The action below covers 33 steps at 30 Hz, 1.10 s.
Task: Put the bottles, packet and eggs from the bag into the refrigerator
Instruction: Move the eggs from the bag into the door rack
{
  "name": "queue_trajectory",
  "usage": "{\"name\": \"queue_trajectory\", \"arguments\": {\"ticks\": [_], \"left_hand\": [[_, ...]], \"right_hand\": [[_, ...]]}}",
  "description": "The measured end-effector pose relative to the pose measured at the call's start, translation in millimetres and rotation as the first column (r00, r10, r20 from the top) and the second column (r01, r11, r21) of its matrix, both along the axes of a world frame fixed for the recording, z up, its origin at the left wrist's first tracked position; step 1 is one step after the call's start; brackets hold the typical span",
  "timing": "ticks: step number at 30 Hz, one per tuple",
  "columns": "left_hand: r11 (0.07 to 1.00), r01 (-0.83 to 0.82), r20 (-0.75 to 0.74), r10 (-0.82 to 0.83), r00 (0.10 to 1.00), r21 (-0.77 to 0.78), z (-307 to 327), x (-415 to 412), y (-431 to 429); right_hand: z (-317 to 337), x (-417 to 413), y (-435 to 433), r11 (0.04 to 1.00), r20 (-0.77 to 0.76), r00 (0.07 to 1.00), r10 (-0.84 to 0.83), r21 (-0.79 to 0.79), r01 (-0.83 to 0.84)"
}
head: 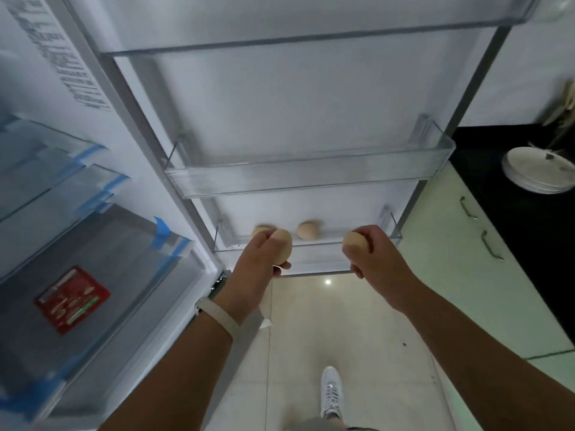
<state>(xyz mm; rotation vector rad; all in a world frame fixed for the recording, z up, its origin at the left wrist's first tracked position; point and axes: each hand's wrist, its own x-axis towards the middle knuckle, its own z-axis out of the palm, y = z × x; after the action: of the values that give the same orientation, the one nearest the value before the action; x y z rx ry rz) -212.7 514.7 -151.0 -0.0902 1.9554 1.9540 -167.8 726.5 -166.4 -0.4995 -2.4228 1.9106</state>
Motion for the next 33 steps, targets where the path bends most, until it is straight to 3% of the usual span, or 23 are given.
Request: {"name": "queue_trajectory", "arguments": {"ticks": [8,12,18,24,28,33], "left_hand": [[0.912,-0.001,-0.227,-0.101,0.969,-0.411,-13.5,-57.4,26.7],[0.773,0.010,-0.244,-0.213,0.946,-0.634,-18.0,-77.9,33.6],[0.589,0.183,-0.079,-0.392,0.917,-0.787,-37.5,-117.3,32.6],[0.408,0.354,0.116,-0.503,0.856,-0.842,-61.7,-136.7,36.2],[0.332,0.427,0.207,-0.533,0.821,-0.841,-70.1,-144.7,37.9],[0.241,0.463,0.274,-0.549,0.790,-0.853,-74.1,-149.5,37.7]], "right_hand": [[-4.3,-67.3,41.6,0.979,-0.025,0.990,0.141,0.155,-0.135],[-7.6,-96.6,52.7,0.919,0.046,0.969,0.244,0.310,-0.246],[-21.0,-129.1,66.0,0.662,0.246,0.843,0.478,0.530,-0.530],[-41.4,-148.8,68.4,0.425,0.397,0.717,0.573,0.605,-0.674],[-54.5,-158.1,65.0,0.329,0.454,0.649,0.610,0.601,-0.728],[-70.0,-168.9,59.9,0.298,0.510,0.600,0.617,0.554,-0.777]]}}
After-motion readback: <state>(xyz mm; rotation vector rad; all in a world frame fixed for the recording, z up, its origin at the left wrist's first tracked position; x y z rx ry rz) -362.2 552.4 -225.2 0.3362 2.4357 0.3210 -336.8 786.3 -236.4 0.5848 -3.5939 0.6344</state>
